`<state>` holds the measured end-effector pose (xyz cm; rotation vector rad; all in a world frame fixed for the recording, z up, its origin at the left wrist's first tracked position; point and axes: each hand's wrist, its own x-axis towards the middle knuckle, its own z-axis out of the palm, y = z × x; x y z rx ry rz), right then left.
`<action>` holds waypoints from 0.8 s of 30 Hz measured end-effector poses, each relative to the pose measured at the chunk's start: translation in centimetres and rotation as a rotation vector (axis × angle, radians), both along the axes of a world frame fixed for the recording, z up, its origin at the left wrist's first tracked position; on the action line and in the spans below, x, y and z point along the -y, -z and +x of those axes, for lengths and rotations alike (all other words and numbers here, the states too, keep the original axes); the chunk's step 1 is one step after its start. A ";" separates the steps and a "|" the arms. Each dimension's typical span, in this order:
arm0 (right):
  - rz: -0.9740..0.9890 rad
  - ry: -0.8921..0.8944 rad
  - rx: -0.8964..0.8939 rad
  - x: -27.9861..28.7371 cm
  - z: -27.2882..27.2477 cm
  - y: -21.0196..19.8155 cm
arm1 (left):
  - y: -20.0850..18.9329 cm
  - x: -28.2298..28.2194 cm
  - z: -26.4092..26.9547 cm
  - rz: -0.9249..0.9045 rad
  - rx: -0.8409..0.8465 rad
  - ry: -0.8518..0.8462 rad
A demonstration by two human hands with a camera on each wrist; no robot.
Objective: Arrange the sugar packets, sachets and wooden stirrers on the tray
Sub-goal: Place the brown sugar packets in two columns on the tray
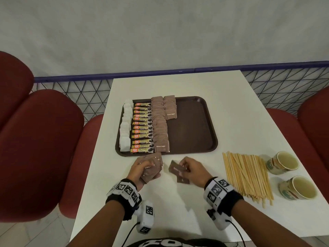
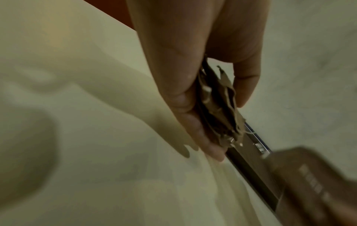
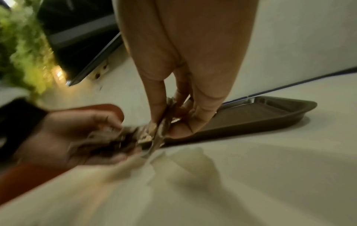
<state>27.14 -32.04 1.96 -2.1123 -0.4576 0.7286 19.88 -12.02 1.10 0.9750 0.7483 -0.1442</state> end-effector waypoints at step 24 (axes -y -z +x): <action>-0.066 -0.143 -0.093 -4.1 4.6 -0.1 | 0.2 -0.9 -0.2 0.035 0.135 -0.079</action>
